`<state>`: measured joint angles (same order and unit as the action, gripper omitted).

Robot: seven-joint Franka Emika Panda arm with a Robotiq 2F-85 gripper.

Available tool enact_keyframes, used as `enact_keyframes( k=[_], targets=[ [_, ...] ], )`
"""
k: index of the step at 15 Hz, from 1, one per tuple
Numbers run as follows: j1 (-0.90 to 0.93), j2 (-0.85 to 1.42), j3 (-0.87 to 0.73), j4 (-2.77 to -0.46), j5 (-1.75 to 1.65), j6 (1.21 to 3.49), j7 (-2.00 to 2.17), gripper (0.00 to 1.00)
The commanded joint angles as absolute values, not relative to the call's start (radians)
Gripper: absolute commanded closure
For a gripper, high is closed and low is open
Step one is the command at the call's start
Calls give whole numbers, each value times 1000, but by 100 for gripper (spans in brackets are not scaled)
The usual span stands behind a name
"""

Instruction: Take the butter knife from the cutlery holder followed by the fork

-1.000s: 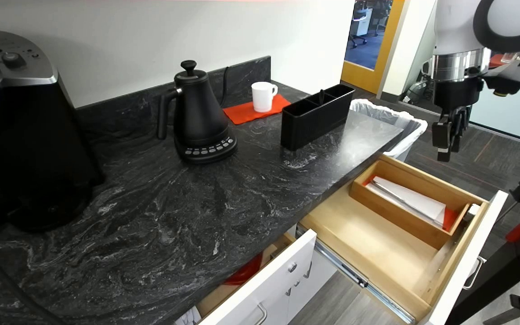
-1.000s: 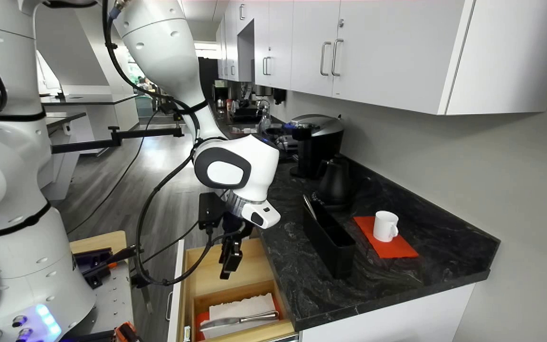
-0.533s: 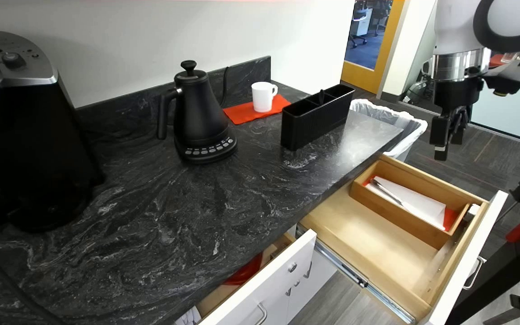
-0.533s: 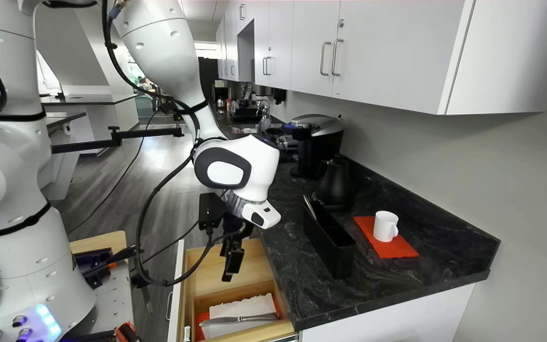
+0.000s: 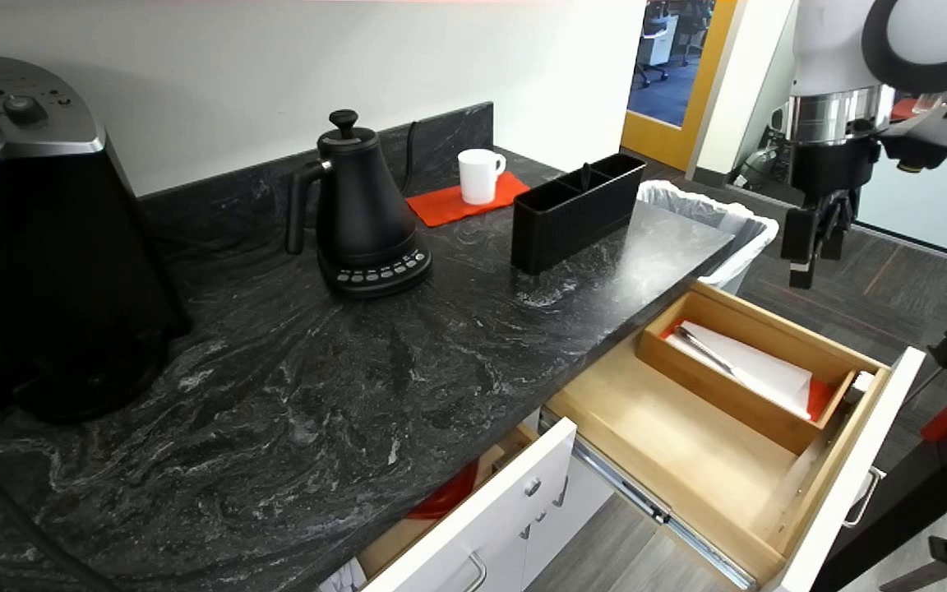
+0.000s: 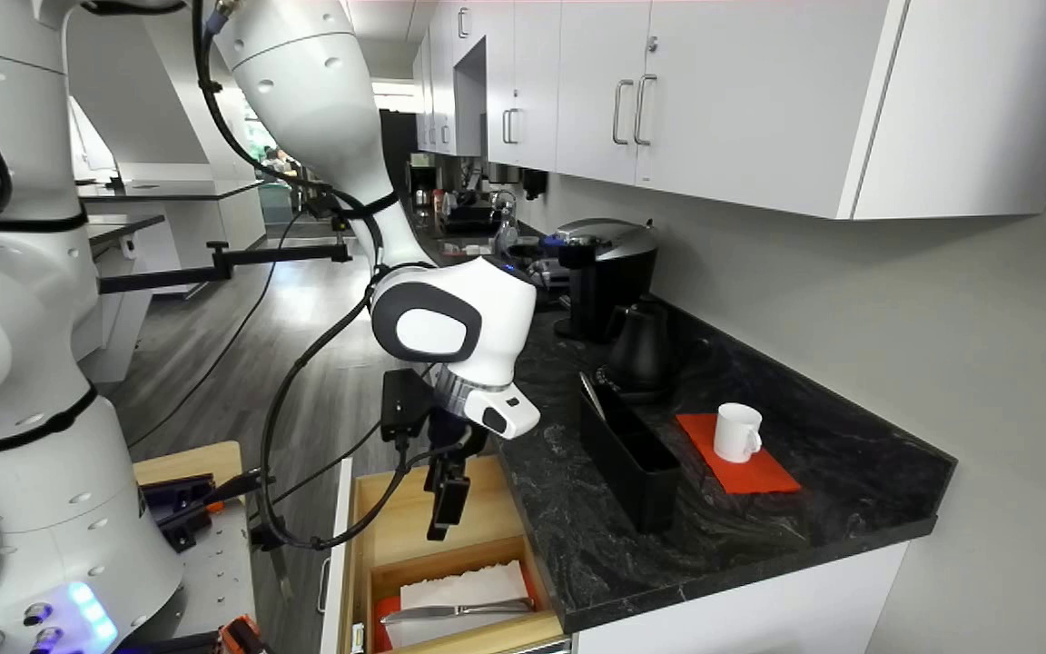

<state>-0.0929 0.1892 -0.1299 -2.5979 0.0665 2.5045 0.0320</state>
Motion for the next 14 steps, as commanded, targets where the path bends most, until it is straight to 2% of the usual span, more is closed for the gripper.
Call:
enact_keyframes(
  k=[1,7,14],
  targets=[
    [-109,140,-136,-2628,55,2533,25,0],
    [-114,121,-131,-2647,81,2675,6,0],
    [-123,126,-92,-2661,154,2944,-42,0]
  ],
)
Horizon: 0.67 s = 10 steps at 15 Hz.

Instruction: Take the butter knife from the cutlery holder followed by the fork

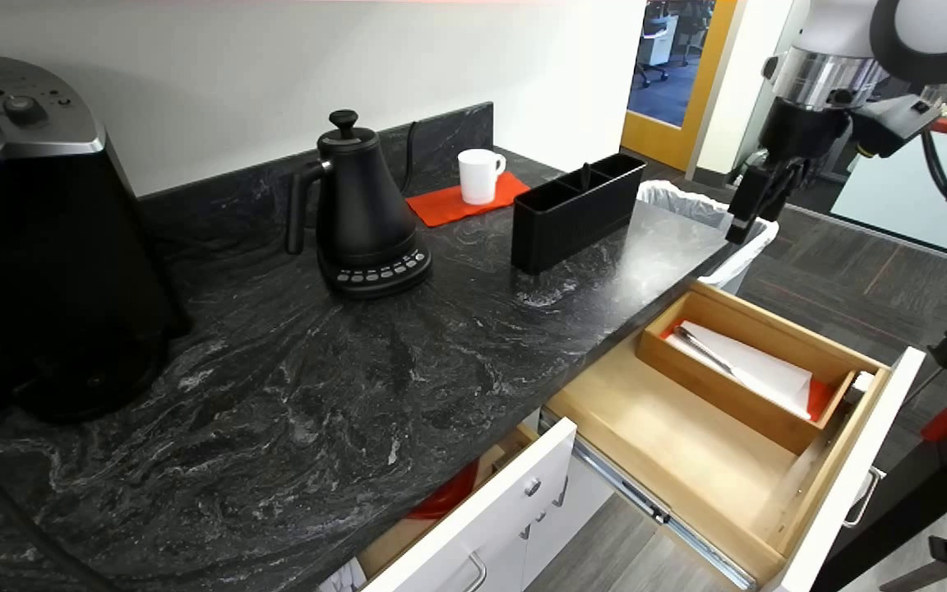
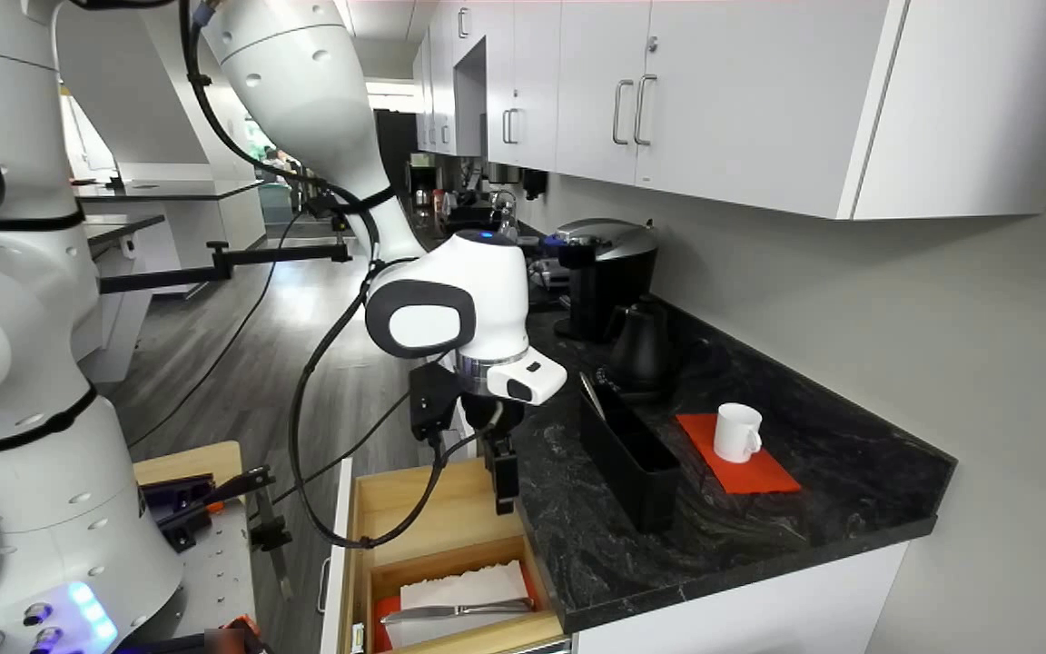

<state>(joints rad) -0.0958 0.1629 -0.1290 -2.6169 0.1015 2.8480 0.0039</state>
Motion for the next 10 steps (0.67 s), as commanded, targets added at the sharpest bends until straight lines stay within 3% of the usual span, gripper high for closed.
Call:
enact_keyframes(
  k=[1,10],
  targets=[
    [-126,131,-79,-2660,171,2967,-53,0],
    [-86,172,-12,-2633,39,3074,-231,0]
  ],
)
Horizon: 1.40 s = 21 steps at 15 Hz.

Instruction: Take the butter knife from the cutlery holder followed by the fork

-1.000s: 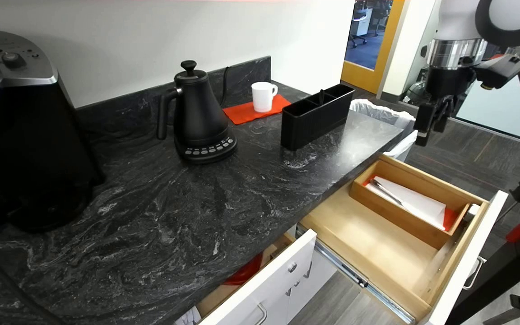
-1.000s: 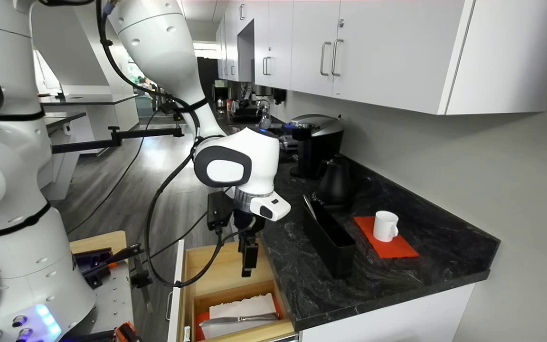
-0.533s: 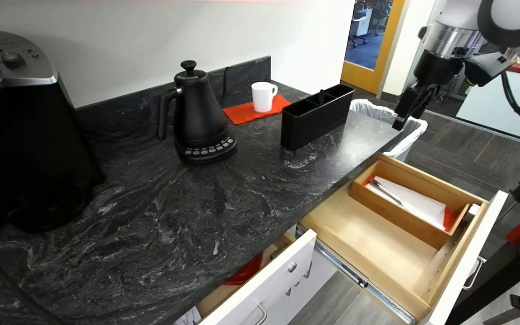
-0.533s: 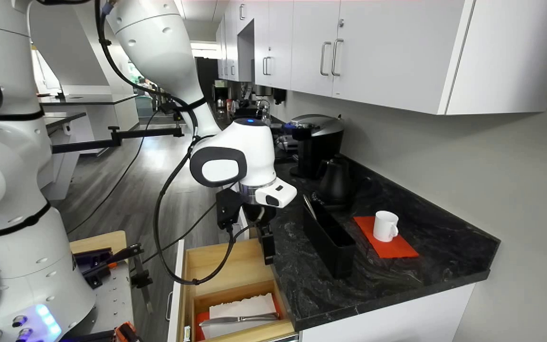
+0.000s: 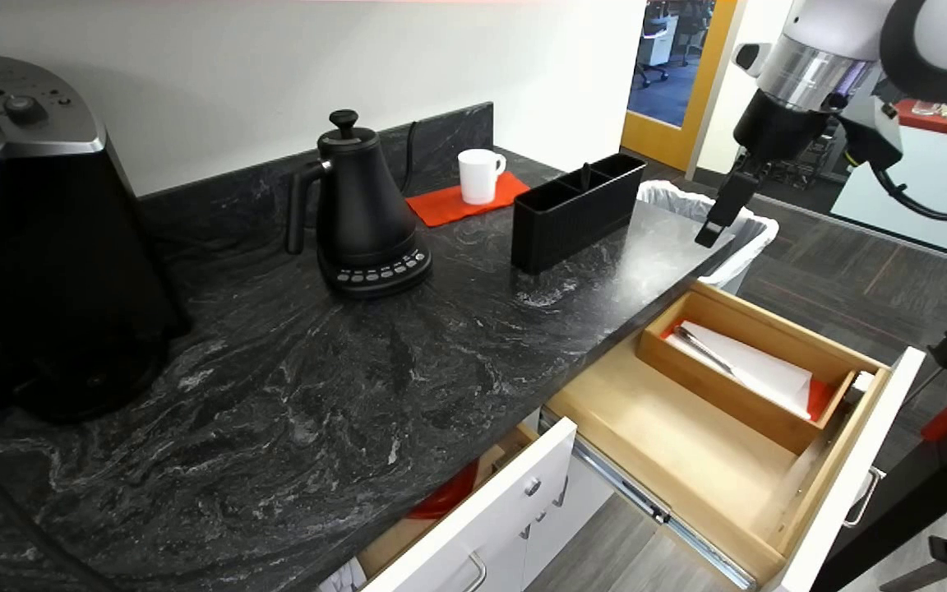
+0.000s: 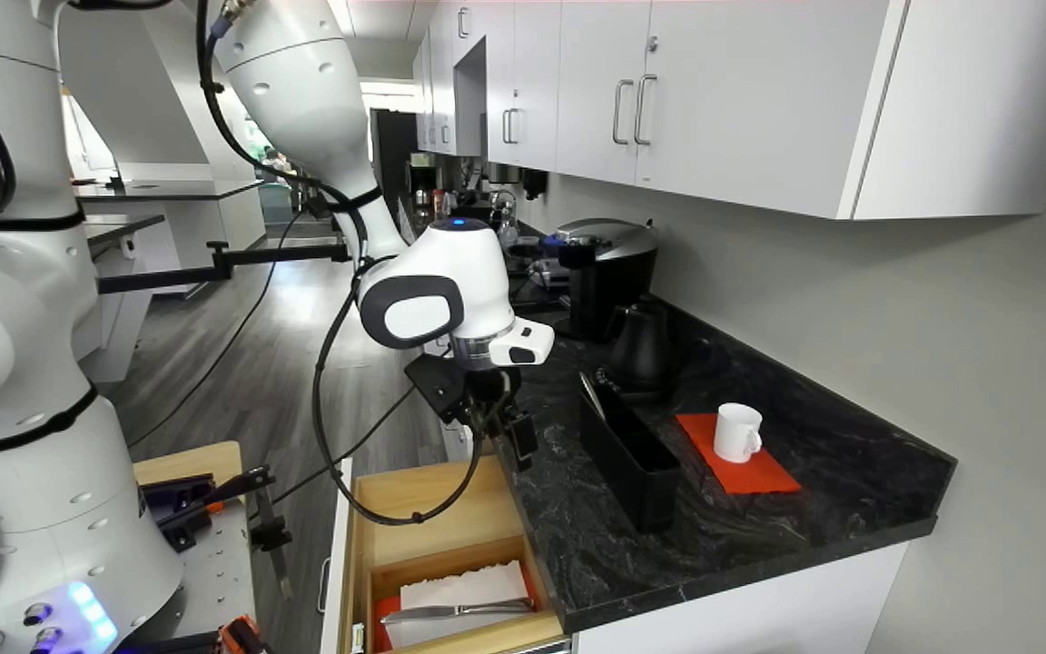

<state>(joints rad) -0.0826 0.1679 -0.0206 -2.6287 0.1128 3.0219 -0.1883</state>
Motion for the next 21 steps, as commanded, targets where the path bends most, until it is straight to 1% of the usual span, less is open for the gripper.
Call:
enact_keyframes(
  k=[1,5,10,18,21],
  targets=[
    [-84,177,-16,-2627,8,3092,-240,0],
    [-73,196,-42,-2586,-123,3143,-259,0],
    [-70,186,-36,-2543,-215,3184,-292,0],
    [-74,182,-28,-2536,-215,3163,-278,0],
    [-45,166,-110,-2542,-261,3216,-285,0]
  ],
)
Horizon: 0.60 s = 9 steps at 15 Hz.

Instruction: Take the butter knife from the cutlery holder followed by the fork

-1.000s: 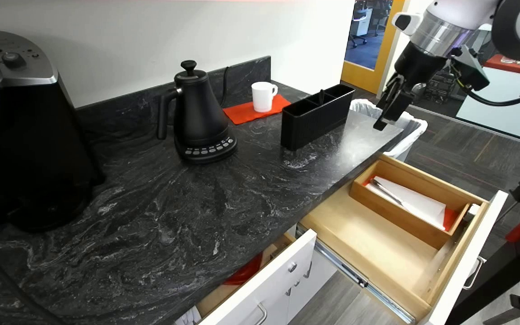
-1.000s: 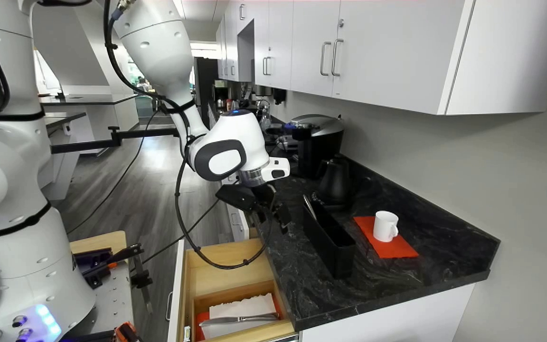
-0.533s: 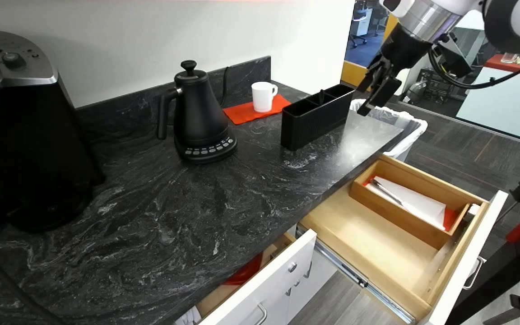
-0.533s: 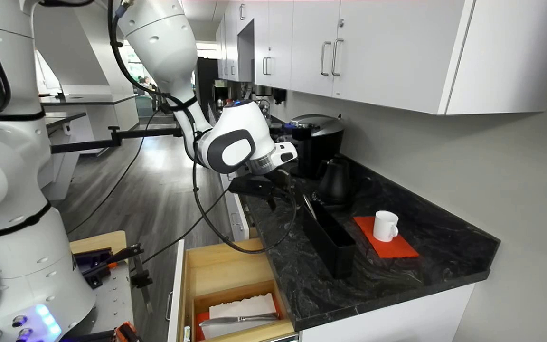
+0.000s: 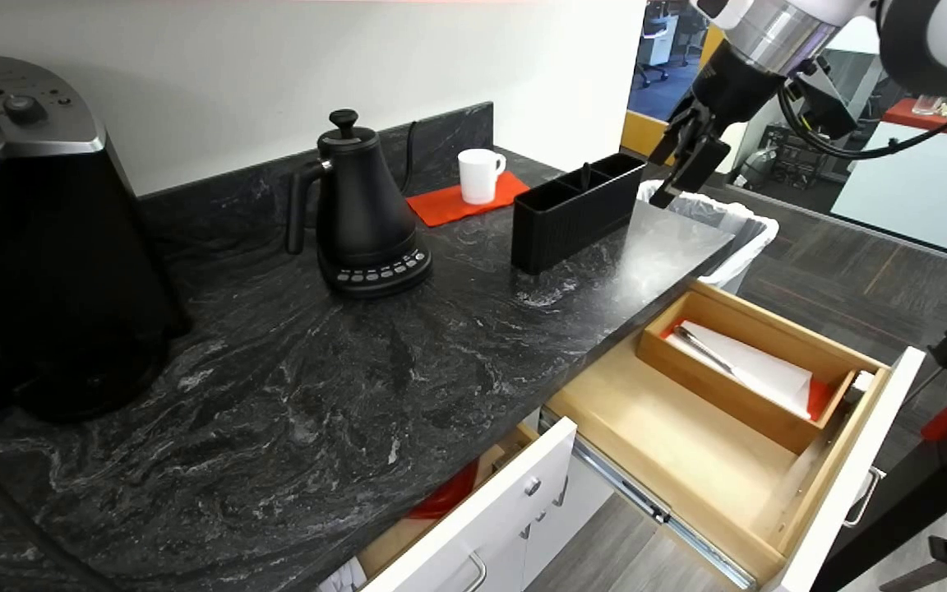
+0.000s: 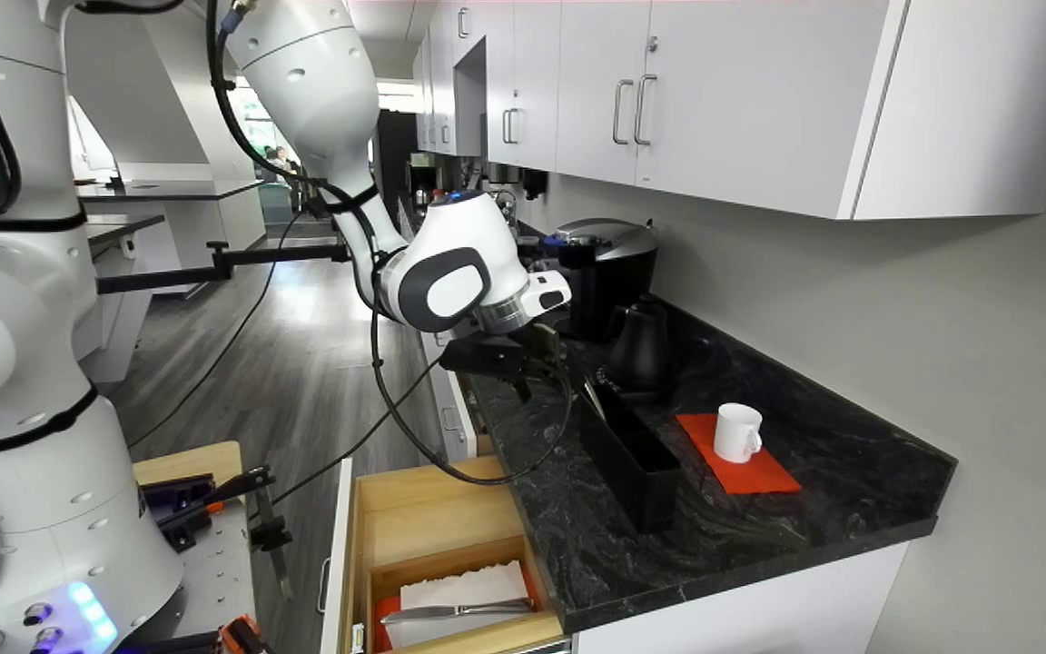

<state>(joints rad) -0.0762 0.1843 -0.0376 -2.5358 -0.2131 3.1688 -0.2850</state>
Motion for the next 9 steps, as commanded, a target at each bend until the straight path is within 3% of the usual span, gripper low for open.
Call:
enact_keyframes(
  k=[1,5,9],
  targets=[
    [-32,165,-138,-2539,-278,3237,-292,0],
    [-41,166,-140,-2556,-315,3307,-338,0],
    [-172,199,57,-2579,-346,3353,-327,0]
  ],
)
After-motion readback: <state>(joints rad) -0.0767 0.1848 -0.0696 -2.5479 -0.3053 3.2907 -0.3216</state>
